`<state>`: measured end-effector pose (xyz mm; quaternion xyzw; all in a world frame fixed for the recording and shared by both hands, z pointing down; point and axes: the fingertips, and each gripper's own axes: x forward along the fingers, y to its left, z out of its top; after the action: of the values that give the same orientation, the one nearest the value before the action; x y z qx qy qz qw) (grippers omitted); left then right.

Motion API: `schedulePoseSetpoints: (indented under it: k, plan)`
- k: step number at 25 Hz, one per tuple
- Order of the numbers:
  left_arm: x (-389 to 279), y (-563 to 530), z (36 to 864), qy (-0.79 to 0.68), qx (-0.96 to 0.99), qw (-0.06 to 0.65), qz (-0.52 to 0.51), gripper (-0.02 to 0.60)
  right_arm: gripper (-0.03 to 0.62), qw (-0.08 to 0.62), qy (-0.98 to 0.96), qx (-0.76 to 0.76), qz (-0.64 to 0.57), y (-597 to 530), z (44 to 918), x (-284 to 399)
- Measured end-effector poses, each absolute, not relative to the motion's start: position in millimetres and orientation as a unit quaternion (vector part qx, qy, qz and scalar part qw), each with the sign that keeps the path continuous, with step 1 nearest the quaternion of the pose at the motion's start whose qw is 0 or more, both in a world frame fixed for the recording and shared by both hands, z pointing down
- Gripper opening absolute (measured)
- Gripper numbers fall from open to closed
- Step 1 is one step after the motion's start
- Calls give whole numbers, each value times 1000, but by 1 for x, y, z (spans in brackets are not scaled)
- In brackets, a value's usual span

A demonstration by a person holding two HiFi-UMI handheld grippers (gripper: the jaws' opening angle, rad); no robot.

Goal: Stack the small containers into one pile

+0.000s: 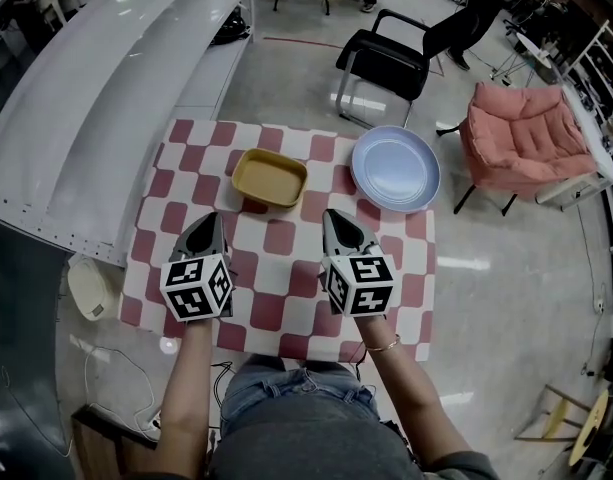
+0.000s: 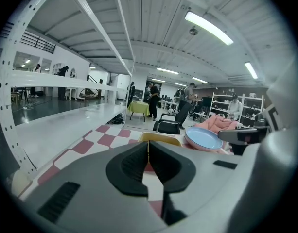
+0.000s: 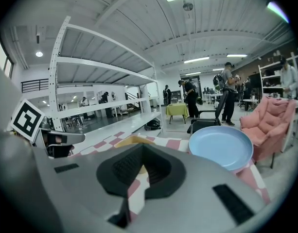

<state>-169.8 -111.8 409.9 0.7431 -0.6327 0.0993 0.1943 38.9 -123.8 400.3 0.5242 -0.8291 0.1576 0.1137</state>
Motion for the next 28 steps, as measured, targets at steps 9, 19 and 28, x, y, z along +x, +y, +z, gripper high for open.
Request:
schedulePoseSetpoints:
  k: [9, 19, 28]
  plan:
    - [-160, -98, 399, -631, 750, 180, 89, 20, 8, 96, -838, 521, 135, -117, 389, 47]
    - [-160, -89, 395, -634, 748, 177, 84, 20, 8, 87, -845, 510, 134, -109, 385, 46]
    - [-156, -80, 393, -635, 747, 182, 74, 20, 8, 77, -848, 506, 138, -98, 383, 46]
